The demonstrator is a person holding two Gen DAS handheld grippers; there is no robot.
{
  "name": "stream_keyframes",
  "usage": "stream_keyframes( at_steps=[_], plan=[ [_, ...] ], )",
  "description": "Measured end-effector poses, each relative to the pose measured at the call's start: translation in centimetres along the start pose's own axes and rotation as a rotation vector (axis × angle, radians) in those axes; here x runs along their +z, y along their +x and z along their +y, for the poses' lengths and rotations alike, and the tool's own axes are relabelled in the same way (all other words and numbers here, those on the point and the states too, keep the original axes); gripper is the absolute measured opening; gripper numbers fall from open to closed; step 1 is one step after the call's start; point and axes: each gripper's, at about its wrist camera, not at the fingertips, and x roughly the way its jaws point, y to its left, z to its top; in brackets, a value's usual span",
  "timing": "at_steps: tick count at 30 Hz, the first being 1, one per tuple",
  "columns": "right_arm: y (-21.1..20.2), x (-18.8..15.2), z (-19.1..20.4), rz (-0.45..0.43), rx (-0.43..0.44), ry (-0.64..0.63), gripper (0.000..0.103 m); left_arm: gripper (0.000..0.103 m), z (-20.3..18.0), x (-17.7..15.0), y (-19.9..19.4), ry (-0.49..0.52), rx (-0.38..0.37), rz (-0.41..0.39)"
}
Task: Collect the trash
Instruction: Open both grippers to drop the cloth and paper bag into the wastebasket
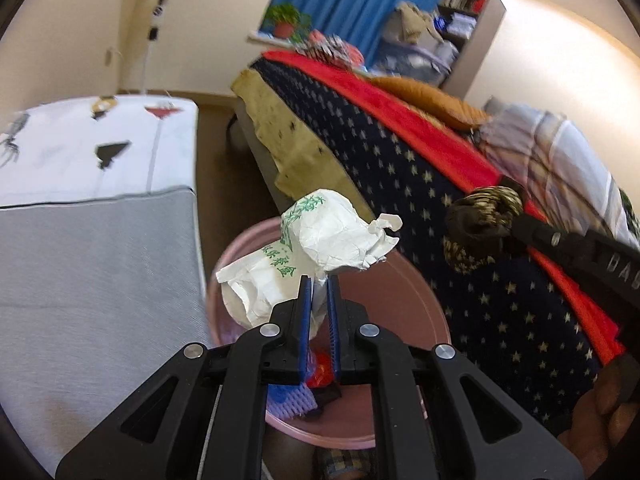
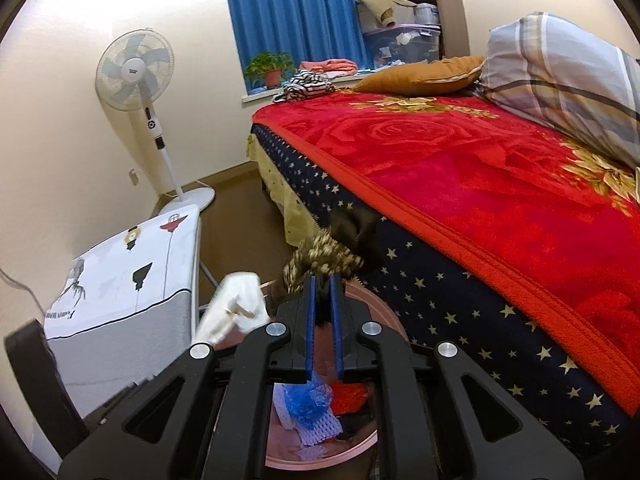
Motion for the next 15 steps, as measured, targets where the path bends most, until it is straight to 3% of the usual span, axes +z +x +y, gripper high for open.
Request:
stream_keyframes(
  at_steps=[1, 3, 4, 5, 9, 15],
  plan=[
    [0.0, 0.1, -0.1, 0.0, -0.004, 0.007, 0.017, 0.01, 0.1, -0.1, 0.3, 0.002, 0.004, 0.016],
    [0.0, 0.1, -0.5, -0.005, -0.012, 0.027, 0.04, 0.029, 0.6, -0.2, 0.4, -0.005, 0.022, 0.03],
    [-0.2, 0.1, -0.6, -0.013, -0.018, 0.04, 0.056, 0.033, 1.1, -0.2, 0.2, -0.015, 0.035, 0.024],
    [-0.3, 0.2, -0.8, -0.017, -0.018, 0.049, 0.063, 0.036, 1.4, -0.2, -0.1, -0.023, 0.044, 0.019],
    [-0.8, 0.1, -0.2, -0.01, 0.005, 0.043, 0.067, 0.039, 2.4, 0.1, -2.1, -0.027, 0.099, -0.018],
    [-2.4, -0.2, 1.6, -0.009, 0.07, -0.003, 0.087, 0.056, 3.6, 0.3, -5.1, -0.033, 0.182, -0.069]
  ],
)
